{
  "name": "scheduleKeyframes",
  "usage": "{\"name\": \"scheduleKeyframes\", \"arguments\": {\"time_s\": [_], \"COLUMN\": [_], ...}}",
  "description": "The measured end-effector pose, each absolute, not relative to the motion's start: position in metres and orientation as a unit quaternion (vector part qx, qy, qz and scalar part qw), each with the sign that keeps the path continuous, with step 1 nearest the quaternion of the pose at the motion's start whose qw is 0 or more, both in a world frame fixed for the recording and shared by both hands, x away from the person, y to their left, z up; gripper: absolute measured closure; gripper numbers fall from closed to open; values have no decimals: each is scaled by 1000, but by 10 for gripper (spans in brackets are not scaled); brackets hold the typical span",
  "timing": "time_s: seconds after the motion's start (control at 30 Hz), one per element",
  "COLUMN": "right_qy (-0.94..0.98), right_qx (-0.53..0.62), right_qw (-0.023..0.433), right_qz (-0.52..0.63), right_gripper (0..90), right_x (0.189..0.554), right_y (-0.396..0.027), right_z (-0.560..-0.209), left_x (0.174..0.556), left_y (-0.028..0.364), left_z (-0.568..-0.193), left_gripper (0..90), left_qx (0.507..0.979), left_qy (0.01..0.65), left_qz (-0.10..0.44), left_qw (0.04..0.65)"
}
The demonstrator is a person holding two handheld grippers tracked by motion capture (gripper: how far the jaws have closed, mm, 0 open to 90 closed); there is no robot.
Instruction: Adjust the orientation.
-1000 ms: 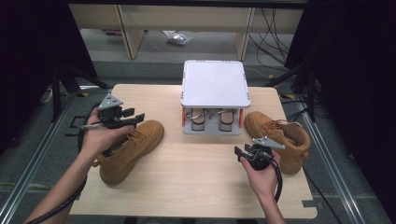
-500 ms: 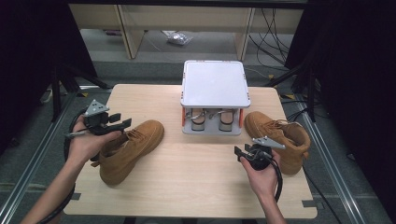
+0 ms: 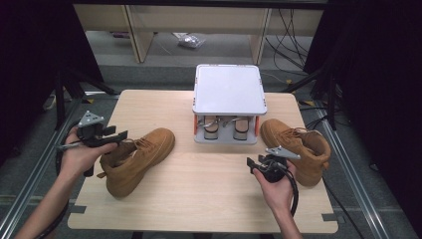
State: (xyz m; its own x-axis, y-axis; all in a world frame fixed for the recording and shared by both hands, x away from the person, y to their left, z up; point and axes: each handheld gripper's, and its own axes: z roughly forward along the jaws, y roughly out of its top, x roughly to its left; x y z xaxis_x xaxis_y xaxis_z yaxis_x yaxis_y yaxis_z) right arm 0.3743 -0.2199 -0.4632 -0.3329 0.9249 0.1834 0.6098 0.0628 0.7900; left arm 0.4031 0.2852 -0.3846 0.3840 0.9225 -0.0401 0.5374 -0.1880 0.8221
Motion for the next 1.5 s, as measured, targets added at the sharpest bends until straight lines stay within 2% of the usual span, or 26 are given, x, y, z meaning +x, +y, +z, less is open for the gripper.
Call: {"name": "scheduleKeyframes", "arguments": {"time_s": [0.23,0.53,0.6,0.87,1.0,1.1,1.5], "right_qy": [704,700,710,711,710,709,709], "right_qx": [546,559,549,550,547,549,550], "right_qw": [188,168,180,175,172,174,172], "right_qz": [414,411,402,402,407,407,406], "right_gripper": [510,503,504,504,504,504,507], "right_x": [374,372,374,375,376,376,376], "right_y": [-220,-215,-218,-220,-219,-219,-220], "right_z": [-463,-465,-465,-467,-469,-470,-470], "left_x": [396,410,413,418,416,414,406], "left_y": [296,292,290,288,289,290,311], "left_z": [-391,-405,-406,-409,-409,-410,-411], "left_gripper": [507,577,582,732,811,835,845], "left_qx": [752,784,791,798,788,782,714], "left_qy": [498,489,486,485,493,496,590], "left_qz": [219,173,175,177,182,190,208], "left_qw": [372,341,329,312,321,327,315]}}
